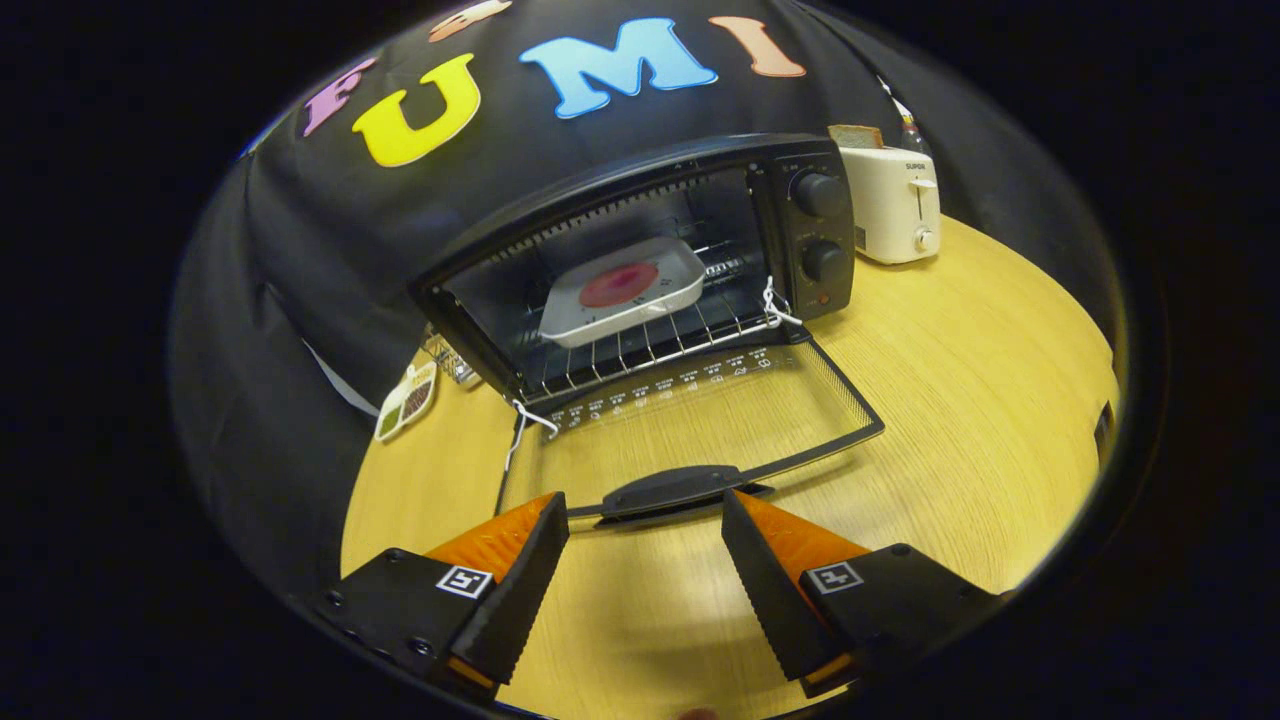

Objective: Open the toaster oven, put the food inside, and close the toaster oven door.

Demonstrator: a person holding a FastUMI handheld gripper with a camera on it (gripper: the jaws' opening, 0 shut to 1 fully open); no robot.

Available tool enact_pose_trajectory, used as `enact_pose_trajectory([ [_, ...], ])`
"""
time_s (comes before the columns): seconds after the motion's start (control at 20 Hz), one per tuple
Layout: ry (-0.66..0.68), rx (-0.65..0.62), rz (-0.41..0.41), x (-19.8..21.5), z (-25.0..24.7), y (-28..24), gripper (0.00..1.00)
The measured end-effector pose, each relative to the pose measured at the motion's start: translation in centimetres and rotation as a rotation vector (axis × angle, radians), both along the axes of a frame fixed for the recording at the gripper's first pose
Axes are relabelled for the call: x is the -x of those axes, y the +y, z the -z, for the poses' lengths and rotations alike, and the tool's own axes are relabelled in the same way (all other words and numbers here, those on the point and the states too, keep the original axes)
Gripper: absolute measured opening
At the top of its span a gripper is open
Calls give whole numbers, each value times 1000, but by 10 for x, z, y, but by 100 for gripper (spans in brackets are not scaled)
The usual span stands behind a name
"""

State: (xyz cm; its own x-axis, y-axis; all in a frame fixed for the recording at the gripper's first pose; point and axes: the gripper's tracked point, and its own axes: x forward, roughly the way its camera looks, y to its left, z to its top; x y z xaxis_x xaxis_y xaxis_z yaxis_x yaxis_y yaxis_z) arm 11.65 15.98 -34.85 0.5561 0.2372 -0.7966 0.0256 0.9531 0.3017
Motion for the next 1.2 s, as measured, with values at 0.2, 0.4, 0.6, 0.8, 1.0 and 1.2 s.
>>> enact_pose_trajectory([
  [0.2,44,83,-64,10,23,-3,98],
  [0.4,71,185,-102,12,39,-15,98],
  [0.6,49,214,-98,0,42,-18,98],
  [0.8,34,271,-122,-2,46,-18,97],
  [1.0,35,265,-120,-3,45,-17,97],
  [1.2,9,262,-119,-1,30,-18,97],
])
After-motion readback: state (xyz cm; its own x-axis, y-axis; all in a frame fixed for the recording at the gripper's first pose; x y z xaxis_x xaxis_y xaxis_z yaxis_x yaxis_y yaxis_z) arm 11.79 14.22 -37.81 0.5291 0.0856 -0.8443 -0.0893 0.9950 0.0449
